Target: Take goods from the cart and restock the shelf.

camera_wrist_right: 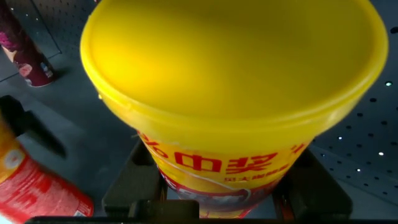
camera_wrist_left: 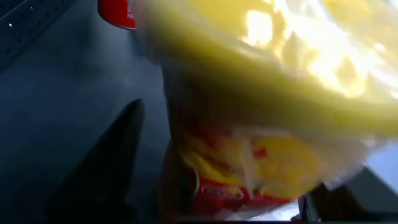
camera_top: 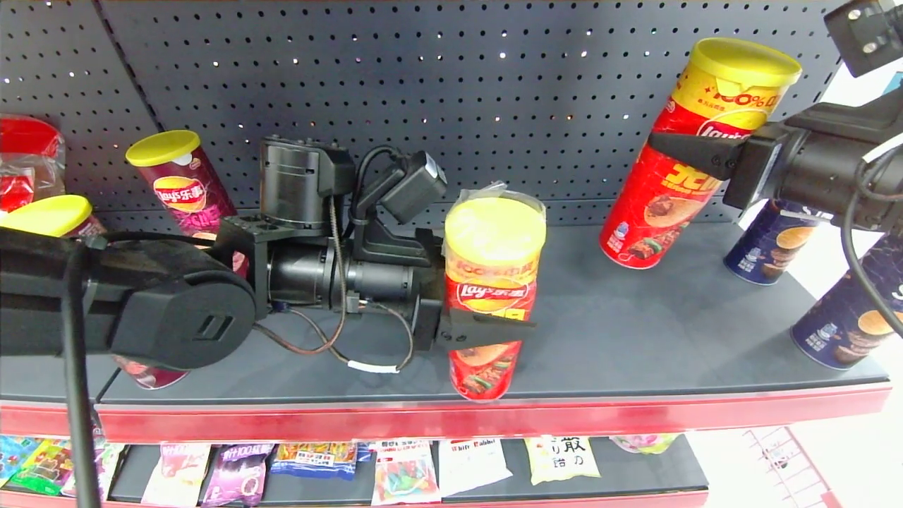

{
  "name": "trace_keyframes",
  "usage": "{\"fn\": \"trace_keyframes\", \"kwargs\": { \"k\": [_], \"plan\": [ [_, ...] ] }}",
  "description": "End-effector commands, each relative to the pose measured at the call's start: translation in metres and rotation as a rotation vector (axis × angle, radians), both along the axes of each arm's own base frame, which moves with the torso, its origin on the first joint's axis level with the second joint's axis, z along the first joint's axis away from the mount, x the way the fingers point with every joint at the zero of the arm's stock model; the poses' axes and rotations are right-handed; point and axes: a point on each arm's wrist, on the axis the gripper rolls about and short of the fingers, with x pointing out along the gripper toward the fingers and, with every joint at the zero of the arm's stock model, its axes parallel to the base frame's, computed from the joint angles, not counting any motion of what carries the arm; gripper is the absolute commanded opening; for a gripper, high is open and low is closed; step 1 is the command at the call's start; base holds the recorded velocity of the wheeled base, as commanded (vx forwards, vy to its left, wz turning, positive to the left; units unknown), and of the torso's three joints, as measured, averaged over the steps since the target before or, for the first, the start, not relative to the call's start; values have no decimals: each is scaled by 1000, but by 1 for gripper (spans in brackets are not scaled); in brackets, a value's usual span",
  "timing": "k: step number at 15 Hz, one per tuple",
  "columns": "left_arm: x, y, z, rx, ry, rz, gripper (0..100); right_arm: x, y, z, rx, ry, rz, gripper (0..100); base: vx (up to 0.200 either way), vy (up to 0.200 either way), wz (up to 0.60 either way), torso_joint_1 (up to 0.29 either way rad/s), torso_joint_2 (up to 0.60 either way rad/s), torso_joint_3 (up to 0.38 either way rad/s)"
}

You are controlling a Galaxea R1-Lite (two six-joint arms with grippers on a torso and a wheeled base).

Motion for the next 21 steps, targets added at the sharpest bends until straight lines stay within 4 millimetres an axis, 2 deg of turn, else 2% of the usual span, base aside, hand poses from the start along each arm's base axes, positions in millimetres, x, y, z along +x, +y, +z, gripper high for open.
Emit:
{"fn": "trace_keyframes", "kwargs": {
  "k": [1,5,7,9,10,13,16,18,21],
  "plan": [
    [2,4,0,-2,-3,12,100,2,2,-2,-3,6,5,0,0,0,0,0,0,0],
    [-10,26,3,0,-2,53,100,19,19,-7,-12,31,48,0,0,0,0,0,0,0],
    [-27,45,1,12,13,83,100,32,39,-10,-15,40,101,0,0,0,0,0,0,0],
    [-47,64,-7,38,37,131,100,48,52,-26,-32,88,125,0,0,0,0,0,0,0],
    [-57,74,-9,43,40,155,100,53,59,-28,-34,93,157,0,0,0,0,0,0,0],
    [-62,96,-5,36,26,239,100,60,81,-30,28,139,208,0,0,0,0,0,0,0],
    [-67,109,-2,22,-2,286,100,61,93,-35,33,160,236,0,0,0,0,0,0,0],
    [-71,111,-3,24,0,296,100,58,98,-37,28,169,251,0,0,0,0,0,0,0],
    [-75,113,-3,23,-3,296,100,65,102,-47,17,193,250,0,0,0,0,0,0,0]
  ]
}}
